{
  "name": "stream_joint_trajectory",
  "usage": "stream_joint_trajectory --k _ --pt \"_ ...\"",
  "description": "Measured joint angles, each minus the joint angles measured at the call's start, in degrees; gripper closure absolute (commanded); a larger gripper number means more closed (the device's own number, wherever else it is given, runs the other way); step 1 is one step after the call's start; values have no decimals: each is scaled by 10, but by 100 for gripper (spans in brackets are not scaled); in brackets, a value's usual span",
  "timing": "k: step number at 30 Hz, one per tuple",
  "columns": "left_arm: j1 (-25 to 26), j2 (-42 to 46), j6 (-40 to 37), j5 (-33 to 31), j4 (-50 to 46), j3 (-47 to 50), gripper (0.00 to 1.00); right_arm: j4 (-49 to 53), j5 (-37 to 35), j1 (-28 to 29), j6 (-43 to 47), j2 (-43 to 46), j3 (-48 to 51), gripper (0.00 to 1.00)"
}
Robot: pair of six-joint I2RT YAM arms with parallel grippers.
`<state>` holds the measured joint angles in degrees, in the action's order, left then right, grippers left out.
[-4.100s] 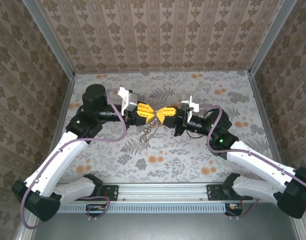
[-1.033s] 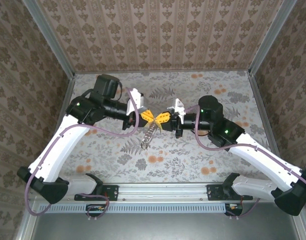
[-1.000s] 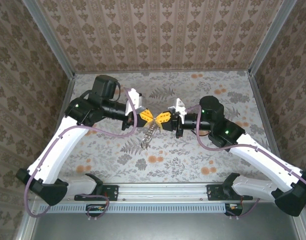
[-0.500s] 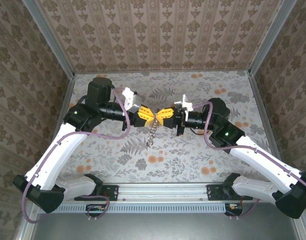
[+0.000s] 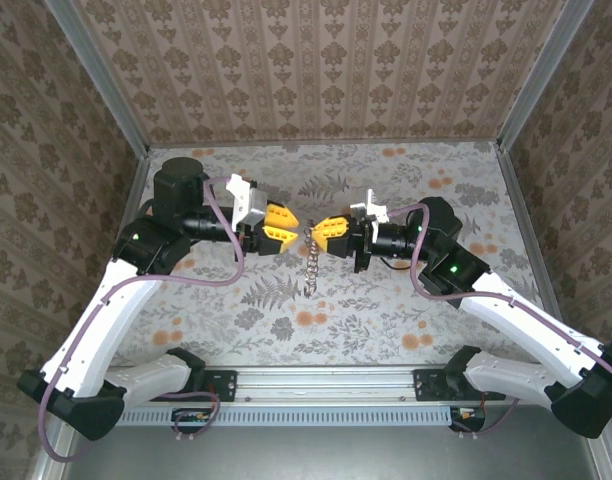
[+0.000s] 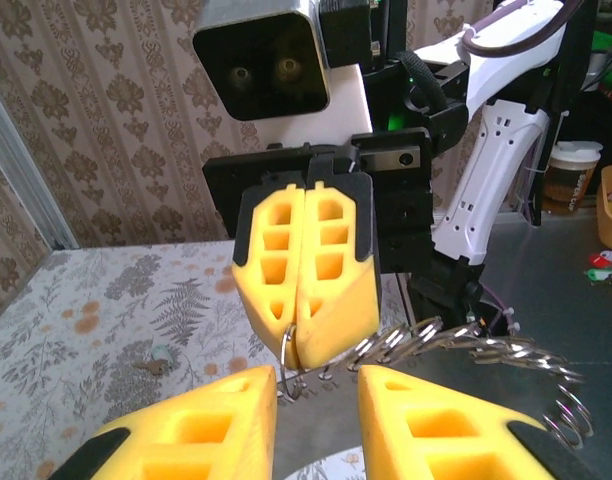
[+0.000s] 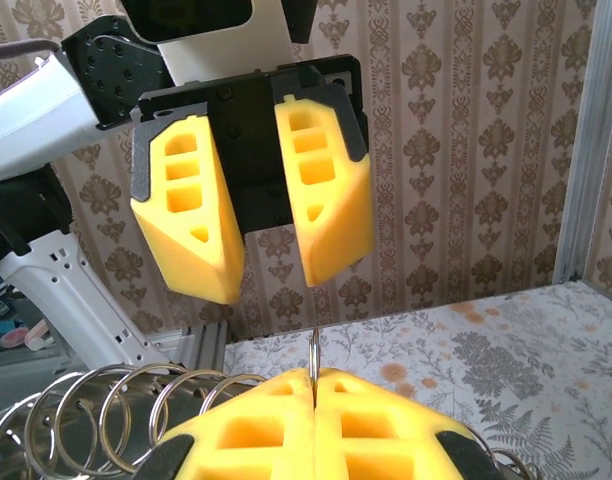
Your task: Put the keys on the keyring
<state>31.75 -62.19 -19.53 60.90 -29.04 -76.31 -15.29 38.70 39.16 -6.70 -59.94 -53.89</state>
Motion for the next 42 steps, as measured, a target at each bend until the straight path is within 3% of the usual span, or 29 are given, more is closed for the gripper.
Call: stream_joint_trajectory --k 19,25,28,32,35,40,41,42 --pt "12 -32 9 1 25 9 76 -24 9 0 -11 -3 0 100" --pt "24 -35 21 6 40 21 86 -28 8 0 -12 -5 0 100" --pt "23 -35 28 10 46 26 98 -28 7 -1 -12 -8 0 100" --pt "23 -33 34 10 52 30 100 -28 7 -2 -12 -8 0 100" --pt "21 -29 35 6 59 37 100 -26 0 -2 -12 -8 3 69" --pt "4 -18 57 -28 103 84 100 37 -78 -10 -13 -6 2 9" --pt "-2 -19 59 -40 107 89 100 59 -95 -15 -13 -2 1 1" --pt "-9 -19 61 -50 111 96 100 87 -117 -23 -11 4 0 0"
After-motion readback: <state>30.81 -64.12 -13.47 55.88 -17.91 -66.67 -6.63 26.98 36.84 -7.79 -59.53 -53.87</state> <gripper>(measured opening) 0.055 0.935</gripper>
